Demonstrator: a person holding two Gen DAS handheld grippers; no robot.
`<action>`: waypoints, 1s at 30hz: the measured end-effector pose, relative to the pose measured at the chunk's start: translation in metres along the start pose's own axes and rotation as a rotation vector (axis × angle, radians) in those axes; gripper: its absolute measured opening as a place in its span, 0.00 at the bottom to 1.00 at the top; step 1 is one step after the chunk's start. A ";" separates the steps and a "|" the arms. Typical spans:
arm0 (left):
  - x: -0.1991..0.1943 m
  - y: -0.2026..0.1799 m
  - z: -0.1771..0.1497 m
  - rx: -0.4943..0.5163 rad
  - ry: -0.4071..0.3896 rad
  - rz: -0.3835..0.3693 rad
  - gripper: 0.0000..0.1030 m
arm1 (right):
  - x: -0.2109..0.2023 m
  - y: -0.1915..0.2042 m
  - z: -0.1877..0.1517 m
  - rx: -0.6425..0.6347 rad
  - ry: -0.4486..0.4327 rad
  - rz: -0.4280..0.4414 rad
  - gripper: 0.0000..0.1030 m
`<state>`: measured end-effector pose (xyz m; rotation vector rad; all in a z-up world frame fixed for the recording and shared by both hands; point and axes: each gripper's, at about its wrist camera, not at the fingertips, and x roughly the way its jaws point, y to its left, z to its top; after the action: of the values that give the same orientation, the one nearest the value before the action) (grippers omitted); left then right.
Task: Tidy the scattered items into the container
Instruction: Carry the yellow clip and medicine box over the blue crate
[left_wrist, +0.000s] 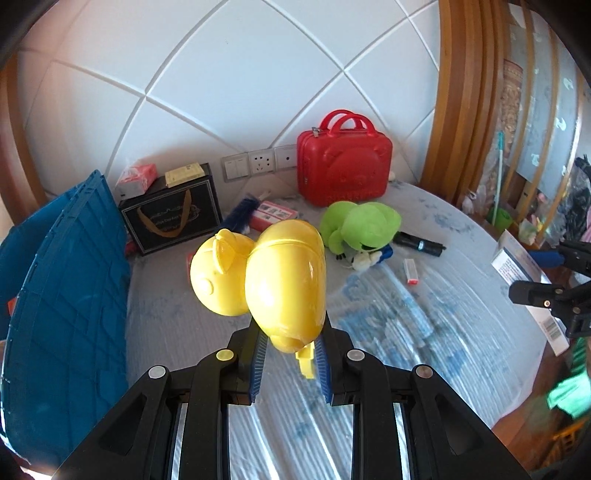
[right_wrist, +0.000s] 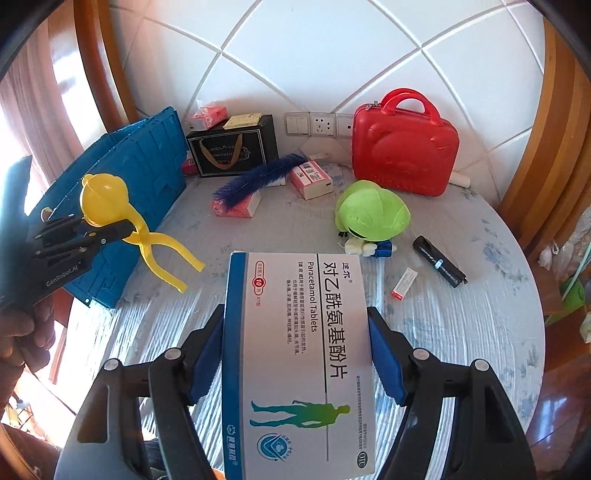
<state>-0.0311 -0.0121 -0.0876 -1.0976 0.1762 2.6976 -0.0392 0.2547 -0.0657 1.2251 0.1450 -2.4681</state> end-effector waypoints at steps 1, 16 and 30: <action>-0.004 0.000 -0.001 -0.003 -0.005 -0.001 0.23 | -0.004 0.002 0.000 -0.001 -0.007 -0.001 0.69; -0.045 0.025 -0.009 0.015 -0.037 -0.009 0.23 | -0.021 0.051 0.013 0.006 -0.080 0.011 0.69; -0.100 0.144 -0.011 0.026 -0.137 -0.050 0.23 | -0.018 0.178 0.055 -0.003 -0.127 -0.025 0.69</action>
<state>0.0103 -0.1693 -0.0216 -0.8935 0.1585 2.7059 -0.0028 0.0812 -0.0050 1.0674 0.1307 -2.5578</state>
